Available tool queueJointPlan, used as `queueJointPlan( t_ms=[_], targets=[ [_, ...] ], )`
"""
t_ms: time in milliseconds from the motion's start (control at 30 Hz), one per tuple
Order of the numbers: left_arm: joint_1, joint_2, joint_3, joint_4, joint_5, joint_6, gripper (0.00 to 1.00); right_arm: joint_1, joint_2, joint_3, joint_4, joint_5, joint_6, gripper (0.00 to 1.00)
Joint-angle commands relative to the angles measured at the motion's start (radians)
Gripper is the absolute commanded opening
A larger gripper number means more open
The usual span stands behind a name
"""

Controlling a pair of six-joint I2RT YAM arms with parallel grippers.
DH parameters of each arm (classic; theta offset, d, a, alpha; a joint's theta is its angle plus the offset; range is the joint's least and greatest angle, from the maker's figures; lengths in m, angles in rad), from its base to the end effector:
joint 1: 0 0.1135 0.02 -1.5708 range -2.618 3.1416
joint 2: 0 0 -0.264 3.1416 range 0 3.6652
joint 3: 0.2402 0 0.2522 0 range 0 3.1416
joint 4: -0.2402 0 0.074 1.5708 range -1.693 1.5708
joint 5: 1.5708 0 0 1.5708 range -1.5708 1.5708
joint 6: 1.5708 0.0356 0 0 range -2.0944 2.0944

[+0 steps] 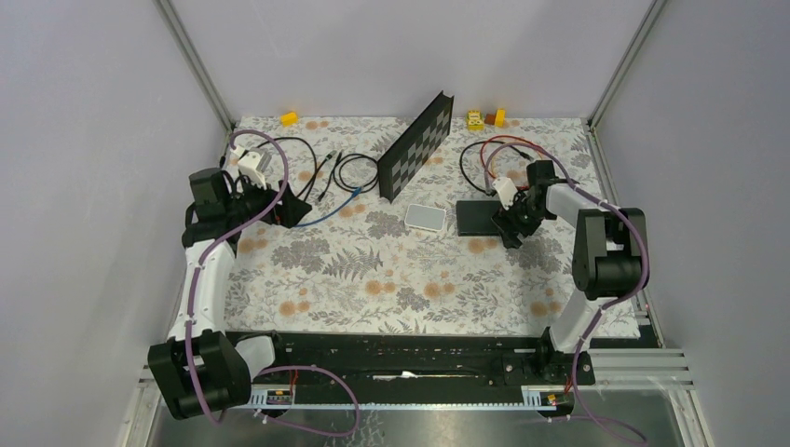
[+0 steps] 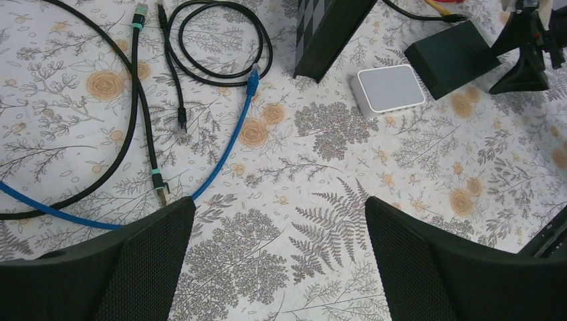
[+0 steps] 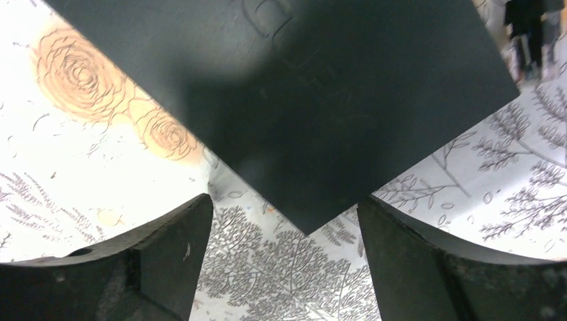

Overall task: Pull the plug from the switch port
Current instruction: Move the switch port to the center of the board, then reset both arms

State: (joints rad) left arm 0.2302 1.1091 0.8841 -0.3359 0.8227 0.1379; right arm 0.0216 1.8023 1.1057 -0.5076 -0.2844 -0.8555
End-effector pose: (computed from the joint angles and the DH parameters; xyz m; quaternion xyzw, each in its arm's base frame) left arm 0.2374 0.0288 0.3014 0.1562 0.8103 -0.2629 0.5000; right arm 0.3454 0.0175 0.1583 -0.4367 0.8703 0.0543 0.2214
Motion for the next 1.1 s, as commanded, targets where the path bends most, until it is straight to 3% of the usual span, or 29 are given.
queueJointPlan(
  t_ms=[0,67,600,733,967,1067],
  targets=[
    [0.005,-0.039,0.018,0.014,-0.046,0.035,0.99,-0.005,-0.107,-0.041,0.0,-0.02,0.082,0.92],
    [0.005,-0.045,0.007,0.036,-0.079,0.025,0.99,-0.014,-0.157,-0.045,-0.005,-0.024,0.118,0.99],
    [0.009,-0.18,-0.193,0.358,-0.317,-0.104,0.99,-0.065,-0.586,-0.041,0.001,0.072,0.559,1.0],
    [0.01,-0.268,-0.311,0.524,-0.366,-0.189,0.99,-0.065,-0.685,-0.101,0.013,0.079,0.61,1.0],
    [0.019,-0.328,-0.404,0.627,-0.482,-0.297,0.99,-0.064,-0.806,-0.159,0.028,-0.01,0.666,1.0],
    [0.022,-0.377,-0.414,0.621,-0.495,-0.264,0.99,-0.065,-0.864,-0.2,0.058,-0.034,0.668,1.0]
  ],
)
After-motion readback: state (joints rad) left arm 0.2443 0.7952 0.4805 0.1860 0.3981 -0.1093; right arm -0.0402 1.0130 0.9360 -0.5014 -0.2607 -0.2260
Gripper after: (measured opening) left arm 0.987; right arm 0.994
